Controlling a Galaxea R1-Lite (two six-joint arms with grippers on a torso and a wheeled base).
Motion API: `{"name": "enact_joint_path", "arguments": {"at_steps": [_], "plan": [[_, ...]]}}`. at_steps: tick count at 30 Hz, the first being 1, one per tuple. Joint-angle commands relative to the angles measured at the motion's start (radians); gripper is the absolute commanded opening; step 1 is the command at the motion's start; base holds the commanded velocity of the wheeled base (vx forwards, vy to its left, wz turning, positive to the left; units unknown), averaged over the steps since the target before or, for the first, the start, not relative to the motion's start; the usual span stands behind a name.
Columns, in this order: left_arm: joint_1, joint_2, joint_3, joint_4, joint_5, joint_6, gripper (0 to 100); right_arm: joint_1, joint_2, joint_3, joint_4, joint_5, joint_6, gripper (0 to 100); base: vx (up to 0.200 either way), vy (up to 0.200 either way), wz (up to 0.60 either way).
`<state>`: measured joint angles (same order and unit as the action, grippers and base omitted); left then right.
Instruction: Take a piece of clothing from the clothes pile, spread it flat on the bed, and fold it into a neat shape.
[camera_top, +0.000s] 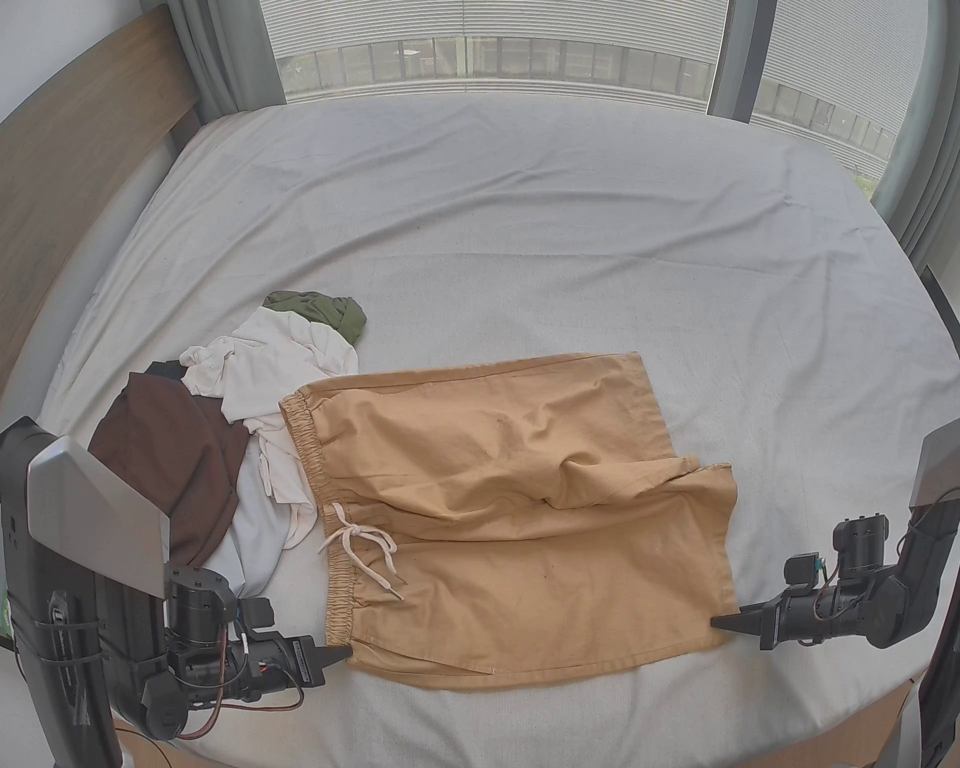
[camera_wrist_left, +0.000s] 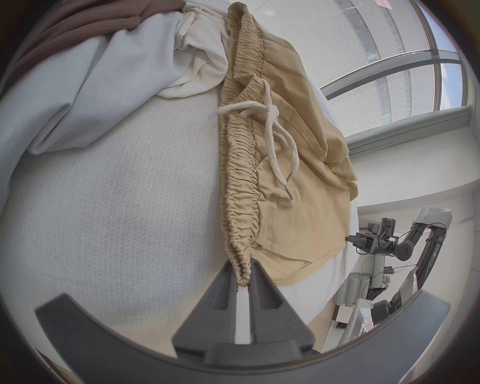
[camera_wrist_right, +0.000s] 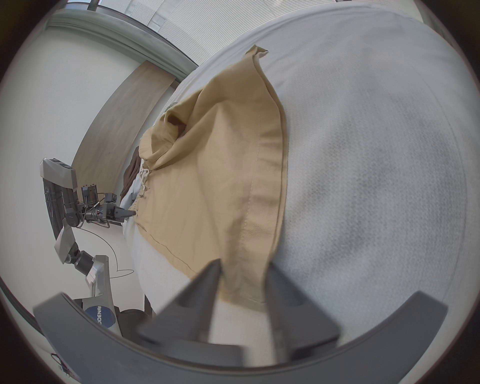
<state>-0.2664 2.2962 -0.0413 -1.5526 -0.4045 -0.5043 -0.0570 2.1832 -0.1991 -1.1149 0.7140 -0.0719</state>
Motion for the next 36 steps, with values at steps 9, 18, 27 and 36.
{"name": "enact_joint_path", "arguments": {"at_steps": [9,18,27,36], "plan": [[0.062,-0.066,0.008,-0.003,-0.010,-0.002,0,0.028,-0.022,0.027,0.010,0.004,0.000,0,0.000,0.000,0.00],[0.098,-0.066,0.034,-0.001,-0.066,0.027,0,0.023,-0.011,0.023,0.010,-0.001,0.000,100,0.000,0.000,0.00],[0.096,-0.058,0.034,-0.001,-0.065,0.039,0,0.055,0.001,0.061,0.013,0.001,0.000,100,0.000,0.000,0.00],[0.095,-0.058,0.034,-0.001,-0.065,0.039,0,0.071,0.033,0.058,-0.002,0.001,0.001,0,0.000,0.000,0.00]]}}
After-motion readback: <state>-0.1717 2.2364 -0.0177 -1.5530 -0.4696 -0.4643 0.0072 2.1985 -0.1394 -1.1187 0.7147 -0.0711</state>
